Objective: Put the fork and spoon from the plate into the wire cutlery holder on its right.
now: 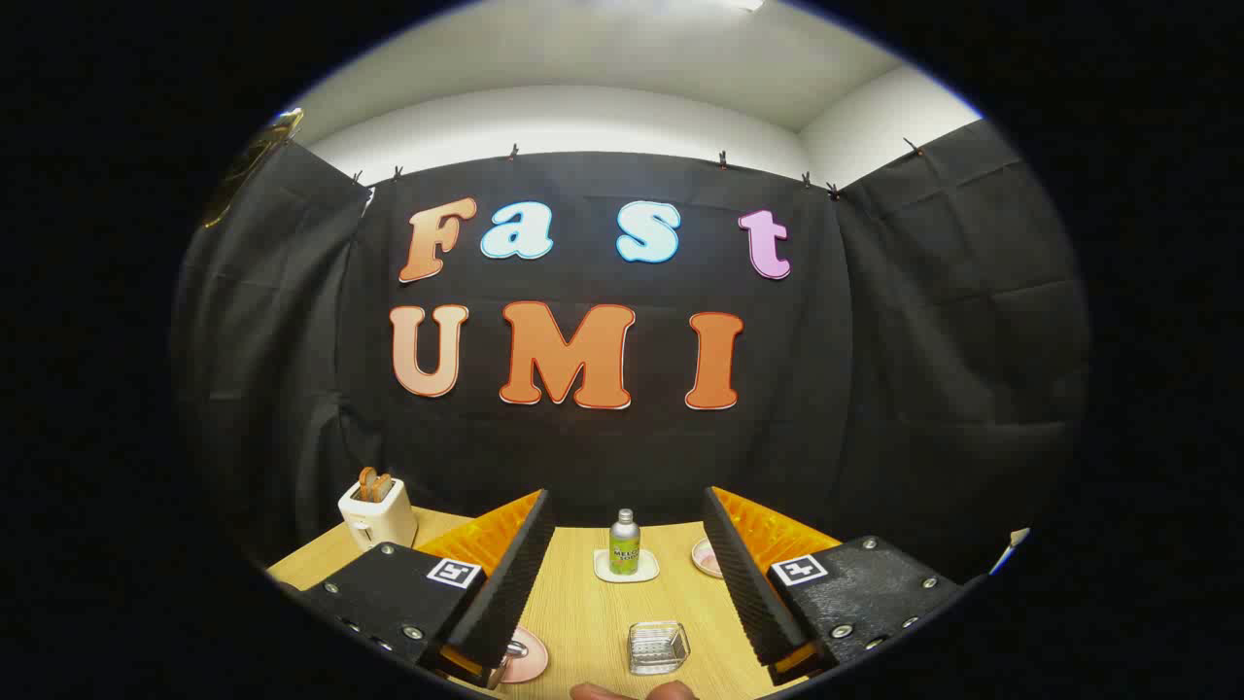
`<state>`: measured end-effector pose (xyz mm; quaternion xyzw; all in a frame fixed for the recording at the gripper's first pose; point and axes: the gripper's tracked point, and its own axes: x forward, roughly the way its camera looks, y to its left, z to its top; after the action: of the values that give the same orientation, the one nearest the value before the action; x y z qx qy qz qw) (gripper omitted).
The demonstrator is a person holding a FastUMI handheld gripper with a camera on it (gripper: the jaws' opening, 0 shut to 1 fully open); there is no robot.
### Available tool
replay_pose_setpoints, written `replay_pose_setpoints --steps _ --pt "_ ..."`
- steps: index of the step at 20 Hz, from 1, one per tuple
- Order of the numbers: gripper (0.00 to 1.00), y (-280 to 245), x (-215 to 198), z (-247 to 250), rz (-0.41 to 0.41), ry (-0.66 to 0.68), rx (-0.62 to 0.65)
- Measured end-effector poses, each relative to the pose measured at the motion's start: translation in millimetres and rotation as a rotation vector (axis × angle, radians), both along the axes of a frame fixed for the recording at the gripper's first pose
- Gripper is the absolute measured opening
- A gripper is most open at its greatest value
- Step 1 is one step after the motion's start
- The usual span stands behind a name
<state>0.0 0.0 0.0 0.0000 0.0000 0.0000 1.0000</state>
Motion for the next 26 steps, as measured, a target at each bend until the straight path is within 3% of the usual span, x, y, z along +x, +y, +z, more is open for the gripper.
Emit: replay_pose_setpoints --steps 21,26 --pt "0.93 -12 1 -10 -0.029 0.014 -0.011" --pt "0.93 5 3 -29 0.010 0.065 -0.013"
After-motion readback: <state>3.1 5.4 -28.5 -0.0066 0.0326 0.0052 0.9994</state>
